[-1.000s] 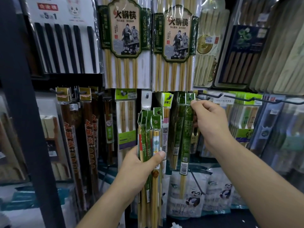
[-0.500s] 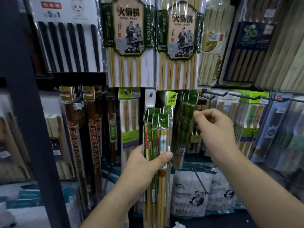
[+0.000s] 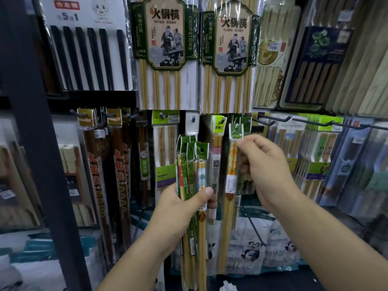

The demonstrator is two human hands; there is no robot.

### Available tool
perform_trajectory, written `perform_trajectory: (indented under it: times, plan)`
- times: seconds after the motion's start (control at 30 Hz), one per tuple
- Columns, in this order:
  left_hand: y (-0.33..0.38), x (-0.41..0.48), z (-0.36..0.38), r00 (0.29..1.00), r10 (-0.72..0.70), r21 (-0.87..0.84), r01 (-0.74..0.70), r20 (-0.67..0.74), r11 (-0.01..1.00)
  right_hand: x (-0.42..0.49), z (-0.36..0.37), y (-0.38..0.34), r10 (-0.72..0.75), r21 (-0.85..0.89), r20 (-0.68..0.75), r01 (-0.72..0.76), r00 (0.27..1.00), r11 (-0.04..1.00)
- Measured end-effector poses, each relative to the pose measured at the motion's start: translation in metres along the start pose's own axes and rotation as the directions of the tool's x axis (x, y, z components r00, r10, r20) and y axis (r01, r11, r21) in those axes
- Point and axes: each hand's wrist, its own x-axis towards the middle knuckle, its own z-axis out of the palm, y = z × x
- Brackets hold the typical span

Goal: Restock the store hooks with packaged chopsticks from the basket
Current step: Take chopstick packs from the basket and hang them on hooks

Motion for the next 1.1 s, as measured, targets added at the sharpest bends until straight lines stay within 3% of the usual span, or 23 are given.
perform_trajectory:
  times: [0.13,0.3,1.1]
  plan:
    - [0.001,-0.002,0.0,1.0,-0.02,-0.056,0.02,-0.006,0.998,0.015,-0.01,-0.004,-0.016,-0.008,-0.142,0.015,0.99,1.0]
    - [0.0,-0.001,0.0,1.0,-0.023,-0.04,0.023,-0.02,0.999,0.026,-0.014,-0.001,-0.043,-0.035,-0.198,0.037,0.979,0.999]
    - [-0.005,0.003,-0.002,0.999,-0.002,0.006,0.002,-0.047,1.0,0.04,-0.014,0.014,-0.087,-0.094,-0.231,0.067,0.969,0.993]
